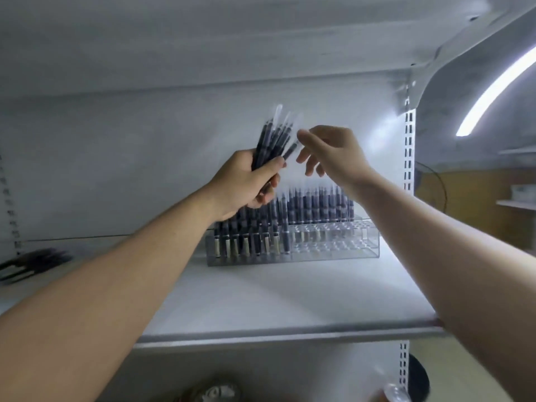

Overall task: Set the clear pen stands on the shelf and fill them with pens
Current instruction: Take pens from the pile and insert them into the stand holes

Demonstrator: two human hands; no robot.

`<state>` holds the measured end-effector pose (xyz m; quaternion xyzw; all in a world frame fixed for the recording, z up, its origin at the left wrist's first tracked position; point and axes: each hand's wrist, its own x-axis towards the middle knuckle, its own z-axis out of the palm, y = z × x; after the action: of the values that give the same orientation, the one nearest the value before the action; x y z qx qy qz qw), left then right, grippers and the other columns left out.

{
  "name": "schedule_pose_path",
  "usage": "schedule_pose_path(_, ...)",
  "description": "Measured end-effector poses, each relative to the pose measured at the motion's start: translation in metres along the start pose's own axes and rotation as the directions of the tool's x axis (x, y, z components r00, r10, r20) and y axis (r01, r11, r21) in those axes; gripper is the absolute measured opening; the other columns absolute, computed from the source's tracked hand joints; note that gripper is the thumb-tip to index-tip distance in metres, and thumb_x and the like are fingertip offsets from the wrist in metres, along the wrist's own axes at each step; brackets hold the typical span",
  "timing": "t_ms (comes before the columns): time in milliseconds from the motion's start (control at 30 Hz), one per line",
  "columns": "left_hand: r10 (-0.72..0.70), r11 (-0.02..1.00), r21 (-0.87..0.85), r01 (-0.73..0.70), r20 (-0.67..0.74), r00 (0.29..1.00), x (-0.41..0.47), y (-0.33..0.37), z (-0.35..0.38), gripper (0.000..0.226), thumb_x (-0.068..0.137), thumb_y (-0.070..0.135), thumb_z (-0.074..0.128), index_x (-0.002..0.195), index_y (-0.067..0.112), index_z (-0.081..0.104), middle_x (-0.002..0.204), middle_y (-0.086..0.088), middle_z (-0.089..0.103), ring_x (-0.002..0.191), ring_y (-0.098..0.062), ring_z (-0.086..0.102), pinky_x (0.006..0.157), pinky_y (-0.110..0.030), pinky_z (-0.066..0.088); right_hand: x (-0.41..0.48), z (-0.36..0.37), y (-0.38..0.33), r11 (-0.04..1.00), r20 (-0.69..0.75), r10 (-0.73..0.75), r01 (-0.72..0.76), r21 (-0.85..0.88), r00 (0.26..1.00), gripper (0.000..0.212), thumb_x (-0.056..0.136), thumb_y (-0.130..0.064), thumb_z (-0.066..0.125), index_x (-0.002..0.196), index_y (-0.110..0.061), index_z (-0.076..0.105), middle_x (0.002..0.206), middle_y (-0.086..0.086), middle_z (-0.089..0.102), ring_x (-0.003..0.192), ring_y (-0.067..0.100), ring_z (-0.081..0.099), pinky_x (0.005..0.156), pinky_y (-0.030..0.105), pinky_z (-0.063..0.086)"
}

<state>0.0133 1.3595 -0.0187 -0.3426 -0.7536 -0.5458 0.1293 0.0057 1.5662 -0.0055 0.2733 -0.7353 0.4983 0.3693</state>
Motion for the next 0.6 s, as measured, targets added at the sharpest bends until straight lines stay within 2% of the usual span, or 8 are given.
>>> schedule_pose_path(67, 0.027, 1.000, 0.008, -0.027, 0.029, 0.999, -0.003, -0.011, 0.011, 0.027, 0.111, 0.022, 0.054, 0.112, -0.005, 0.057, 0.073, -0.007, 0.057, 0.052, -0.018, 0.051, 0.040, -0.027, 0.033, -0.010, 0.006, 0.013, 0.998, 0.003, 0.011, -0.011, 0.059, 1.000, 0.035, 0.106, -0.036, 0.060, 0.087, -0.009, 0.071, 0.077, 0.008, 0.076, 0.058, 0.021, 0.064, 0.050, 0.029, 0.046)
schedule_pose_path(167, 0.035, 0.999, -0.026, -0.034, 0.036, 0.999, -0.010, -0.022, 0.017, 0.019, 0.111, 0.022, 0.053, 0.104, 0.005, 0.055, 0.075, -0.006, 0.056, 0.050, -0.017, 0.046, 0.040, -0.026, 0.031, -0.018, 0.016, 0.021, 0.993, 0.036, 0.031, -0.035, 0.111, 0.999, 0.042, 0.108, -0.035, 0.058, 0.088, 0.000, 0.072, 0.077, 0.011, 0.076, 0.058, 0.023, 0.062, 0.050, 0.029, 0.045)
schedule_pose_path(333, 0.018, 1.000, -0.013, -0.018, 0.036, 0.999, -0.019, -0.030, 0.010, 0.023, 0.111, 0.027, 0.053, 0.107, 0.005, 0.057, 0.073, -0.006, 0.058, 0.050, -0.022, 0.050, 0.041, -0.029, 0.037, -0.027, 0.018, 0.017, 0.939, 0.196, 0.126, -0.180, 0.292, 0.972, 0.029, 0.103, -0.027, 0.067, 0.097, 0.001, 0.070, 0.089, 0.016, 0.073, 0.072, 0.028, 0.065, 0.059, 0.035, 0.047)
schedule_pose_path(433, 0.035, 0.999, 0.015, -0.036, 0.050, 0.998, -0.024, -0.032, 0.007, 0.026, 0.112, 0.029, 0.052, 0.106, 0.005, 0.058, 0.075, -0.007, 0.061, 0.052, -0.024, 0.055, 0.041, -0.029, 0.039, -0.035, 0.014, 0.016, 0.921, 0.274, 0.164, -0.247, 0.302, 0.948, 0.026, 0.099, -0.015, 0.071, 0.108, 0.009, 0.067, 0.098, 0.021, 0.072, 0.085, 0.030, 0.070, 0.068, 0.034, 0.052)
schedule_pose_path(600, 0.053, 0.998, -0.017, -0.052, 0.056, 0.997, -0.027, -0.031, 0.009, 0.024, 0.112, 0.028, 0.051, 0.110, 0.006, 0.060, 0.076, -0.006, 0.066, 0.054, -0.023, 0.059, 0.039, -0.029, 0.039, -0.039, 0.011, 0.012, 0.916, 0.280, 0.177, -0.262, 0.305, 0.944, 0.028, 0.099, -0.015, 0.070, 0.110, 0.011, 0.067, 0.100, 0.018, 0.075, 0.093, 0.030, 0.073, 0.072, 0.033, 0.054)
